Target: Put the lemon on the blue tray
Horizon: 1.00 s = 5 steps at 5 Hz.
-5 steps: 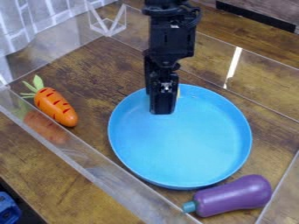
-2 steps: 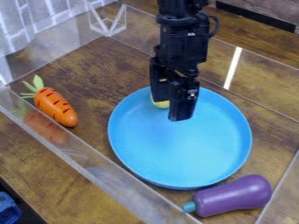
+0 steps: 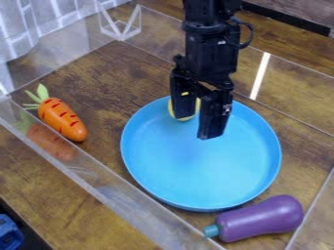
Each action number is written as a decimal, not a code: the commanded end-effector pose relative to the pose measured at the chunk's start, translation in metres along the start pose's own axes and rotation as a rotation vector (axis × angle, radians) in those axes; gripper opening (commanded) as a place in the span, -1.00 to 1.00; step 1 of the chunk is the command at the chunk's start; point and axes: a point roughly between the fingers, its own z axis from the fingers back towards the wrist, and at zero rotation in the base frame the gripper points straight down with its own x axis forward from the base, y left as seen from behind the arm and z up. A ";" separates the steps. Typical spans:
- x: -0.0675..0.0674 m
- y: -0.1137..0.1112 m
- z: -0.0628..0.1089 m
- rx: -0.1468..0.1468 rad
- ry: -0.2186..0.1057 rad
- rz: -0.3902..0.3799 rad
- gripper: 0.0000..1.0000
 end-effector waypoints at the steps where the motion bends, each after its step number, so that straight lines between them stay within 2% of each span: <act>1: 0.005 -0.006 0.026 0.029 -0.051 -0.028 1.00; 2: 0.001 -0.009 0.030 0.030 -0.041 -0.034 1.00; 3: 0.007 -0.009 0.031 0.032 -0.026 -0.067 1.00; 4: 0.012 -0.008 0.028 0.032 -0.009 -0.097 1.00; 5: 0.011 0.002 0.021 0.034 0.007 -0.113 1.00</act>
